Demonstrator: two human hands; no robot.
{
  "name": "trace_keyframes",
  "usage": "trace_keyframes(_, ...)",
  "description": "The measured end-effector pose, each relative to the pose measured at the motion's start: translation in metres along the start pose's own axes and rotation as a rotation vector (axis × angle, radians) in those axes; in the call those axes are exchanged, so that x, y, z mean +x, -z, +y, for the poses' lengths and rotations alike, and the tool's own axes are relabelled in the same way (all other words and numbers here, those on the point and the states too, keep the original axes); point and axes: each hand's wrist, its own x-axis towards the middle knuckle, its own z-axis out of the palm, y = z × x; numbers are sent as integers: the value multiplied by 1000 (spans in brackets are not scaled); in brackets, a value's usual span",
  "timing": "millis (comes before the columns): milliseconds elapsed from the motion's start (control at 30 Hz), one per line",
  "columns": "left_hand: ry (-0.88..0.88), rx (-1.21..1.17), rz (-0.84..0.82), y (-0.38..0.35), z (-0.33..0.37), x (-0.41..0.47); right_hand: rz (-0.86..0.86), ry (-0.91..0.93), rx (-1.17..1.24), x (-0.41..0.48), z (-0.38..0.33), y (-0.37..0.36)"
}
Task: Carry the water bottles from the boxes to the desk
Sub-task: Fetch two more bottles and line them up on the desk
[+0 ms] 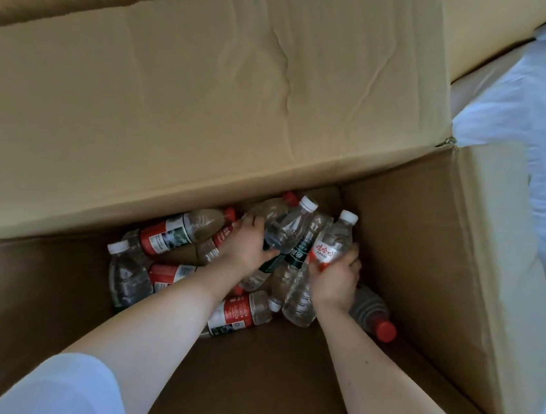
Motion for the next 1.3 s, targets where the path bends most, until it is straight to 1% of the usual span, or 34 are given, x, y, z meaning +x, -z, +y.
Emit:
trace_keyframes(133,-28,-15,-19,-8,5,10,-30,-30,73,8,1,-6)
trace_keyframes(267,-12,-27,-29,-11,11,9,-82,-72,104,10,2,-8)
trace_keyframes(467,18,-107,-21,-17,18,7,-82,-90,186,12,3,-5)
trace_keyframes(567,16,-149,-14,-18,16,7,-102,-85,182,10,4,-2)
trace_keyframes(733,34,-146,-8,-15,13,1,-109,-14,176,2,2,4)
trace_keyframes(900,-5,-354,22,-8,13,-15,-114,50,178,-6,-6,18)
trace_keyframes(967,-4,-403,58,-2,13,-25,-120,80,182,-12,-9,26)
trace_keyframes(1133,-5,-431,143,22,9,-56,-128,172,182,-34,-18,46)
trace_keyframes(1300,62,-454,213,39,6,-94,-139,305,201,-55,-25,62)
